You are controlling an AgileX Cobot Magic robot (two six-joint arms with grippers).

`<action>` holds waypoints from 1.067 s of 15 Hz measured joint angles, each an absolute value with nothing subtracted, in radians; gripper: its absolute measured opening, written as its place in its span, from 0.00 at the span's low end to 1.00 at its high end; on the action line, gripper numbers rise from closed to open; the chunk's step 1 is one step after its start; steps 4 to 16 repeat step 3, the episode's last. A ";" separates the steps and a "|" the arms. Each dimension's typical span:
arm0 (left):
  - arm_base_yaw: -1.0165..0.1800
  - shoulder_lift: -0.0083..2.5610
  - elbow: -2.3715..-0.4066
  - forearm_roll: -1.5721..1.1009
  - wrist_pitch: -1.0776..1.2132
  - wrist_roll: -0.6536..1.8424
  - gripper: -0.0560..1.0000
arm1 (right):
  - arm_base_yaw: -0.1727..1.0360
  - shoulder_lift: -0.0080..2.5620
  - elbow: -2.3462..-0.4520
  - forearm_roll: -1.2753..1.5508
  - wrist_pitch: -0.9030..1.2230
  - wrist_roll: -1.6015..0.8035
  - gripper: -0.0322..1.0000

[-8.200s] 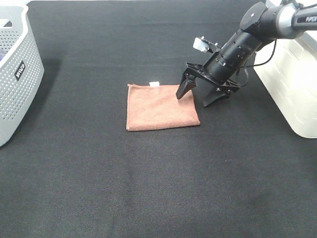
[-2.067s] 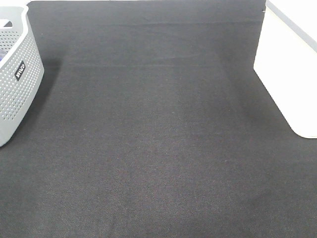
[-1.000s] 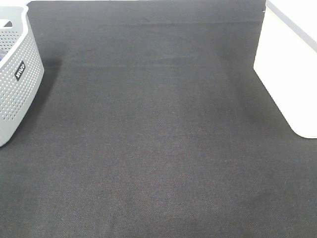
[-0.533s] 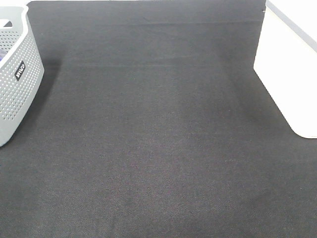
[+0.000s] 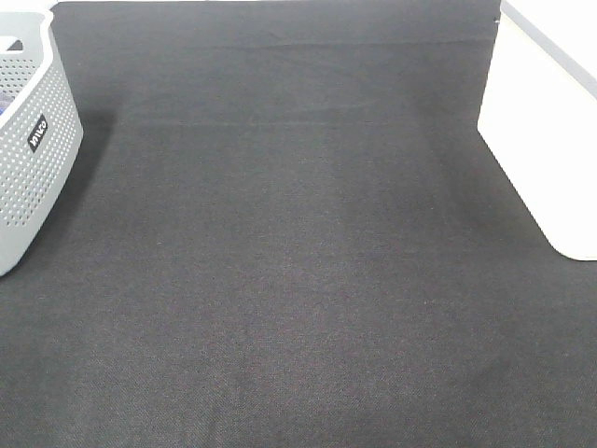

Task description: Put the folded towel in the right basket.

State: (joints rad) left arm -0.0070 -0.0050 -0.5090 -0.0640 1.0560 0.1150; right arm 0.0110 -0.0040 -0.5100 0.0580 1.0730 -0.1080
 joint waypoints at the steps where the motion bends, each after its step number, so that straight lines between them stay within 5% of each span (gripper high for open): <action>1: -0.007 -0.005 -0.509 -0.064 1.056 0.115 0.88 | 0.011 -0.004 -0.510 0.059 1.073 -0.108 0.72; 16: -0.007 -0.005 -0.509 -0.064 1.056 0.115 0.88 | 0.011 -0.004 -0.510 0.059 1.073 -0.108 0.72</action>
